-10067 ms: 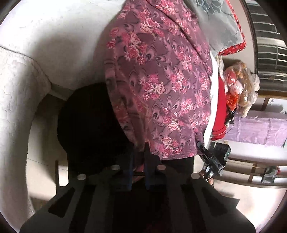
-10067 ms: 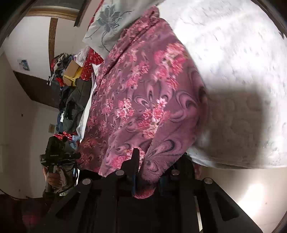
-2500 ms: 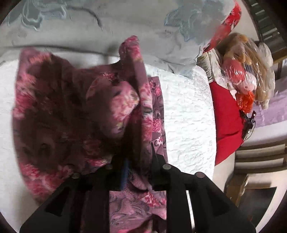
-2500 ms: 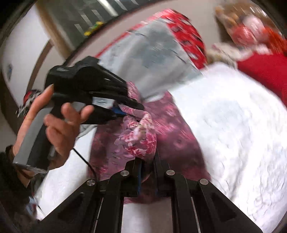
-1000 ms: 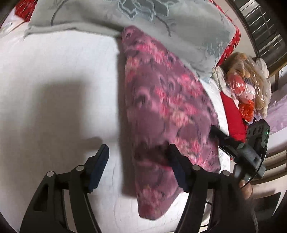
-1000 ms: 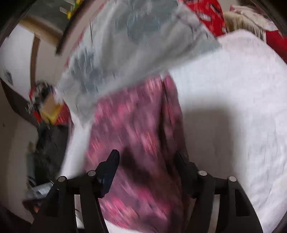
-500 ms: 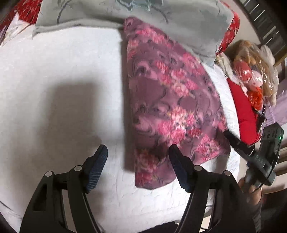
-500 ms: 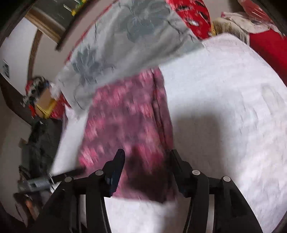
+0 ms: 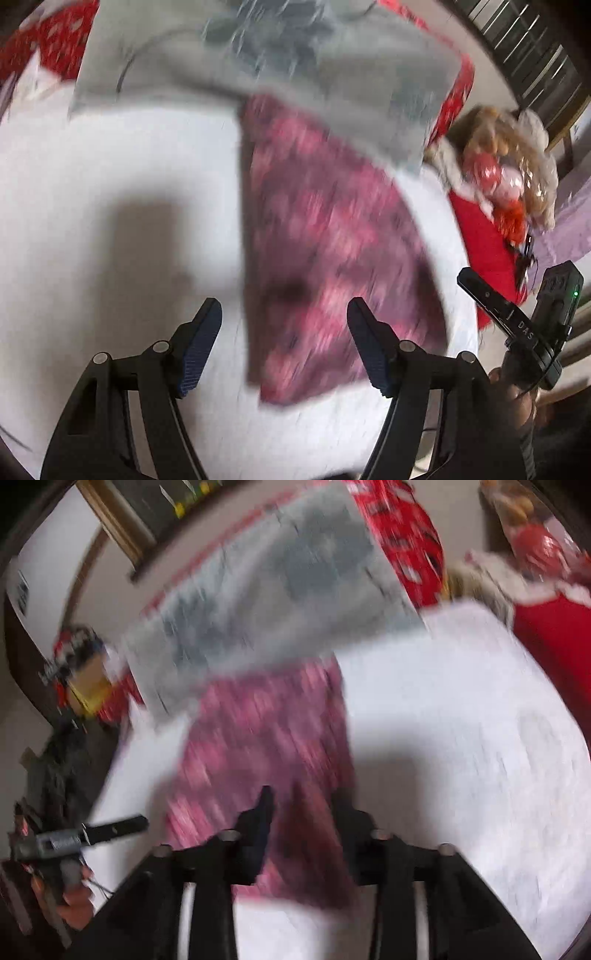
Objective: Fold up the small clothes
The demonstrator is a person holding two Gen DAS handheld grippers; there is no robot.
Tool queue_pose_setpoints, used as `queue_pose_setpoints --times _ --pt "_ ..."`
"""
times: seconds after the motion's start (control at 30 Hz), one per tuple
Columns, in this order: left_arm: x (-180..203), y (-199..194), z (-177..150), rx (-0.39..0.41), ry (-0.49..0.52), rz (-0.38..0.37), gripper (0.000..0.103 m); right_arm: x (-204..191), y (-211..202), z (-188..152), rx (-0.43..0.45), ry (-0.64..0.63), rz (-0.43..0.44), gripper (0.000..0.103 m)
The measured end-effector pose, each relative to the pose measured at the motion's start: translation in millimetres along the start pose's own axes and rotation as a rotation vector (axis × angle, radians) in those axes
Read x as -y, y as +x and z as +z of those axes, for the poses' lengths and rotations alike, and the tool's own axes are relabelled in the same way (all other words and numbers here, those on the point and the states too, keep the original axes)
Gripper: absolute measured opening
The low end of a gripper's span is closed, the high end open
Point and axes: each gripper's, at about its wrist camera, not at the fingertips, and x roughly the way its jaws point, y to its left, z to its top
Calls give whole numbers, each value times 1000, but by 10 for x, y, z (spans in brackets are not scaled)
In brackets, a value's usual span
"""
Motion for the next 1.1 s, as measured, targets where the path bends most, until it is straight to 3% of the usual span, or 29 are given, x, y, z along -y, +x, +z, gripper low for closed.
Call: queue_pose_setpoints --times 0.1,0.17,0.23,0.27,0.3,0.47,0.5,0.67,0.7,0.8,0.97,1.03,1.1 --pt "145 187 315 26 18 66 70 -190 357 230 27 -48 -19 41" --pt "185 439 425 7 17 127 70 -235 657 213 16 -71 -56 40" --pt "152 683 431 -44 31 207 70 -132 1052 117 -112 -79 -148 35" --pt "114 824 413 -83 39 221 72 -63 1153 54 -151 -77 -154 35" --pt "85 868 410 -87 26 208 72 -60 1098 51 -108 -77 -140 36" --pt "-26 816 430 -60 -7 153 72 42 1027 369 -59 14 -106 46" --pt "-28 818 435 -58 -10 149 72 69 1082 429 -65 26 -118 53" --pt "-11 808 457 -49 27 161 72 99 1508 583 -167 33 -185 53" --pt "23 784 445 -48 29 160 72 86 1546 590 -174 14 -191 47" --pt "58 799 521 -46 28 148 72 2 1452 629 -126 -58 -200 9" --pt "-49 684 870 53 -47 115 72 90 1128 816 32 18 -135 4" --pt "-135 835 1000 29 -79 151 72 222 1314 792 -37 29 -186 4" --pt "-227 1106 1056 -58 -96 156 75 369 1541 710 -154 50 -229 4"
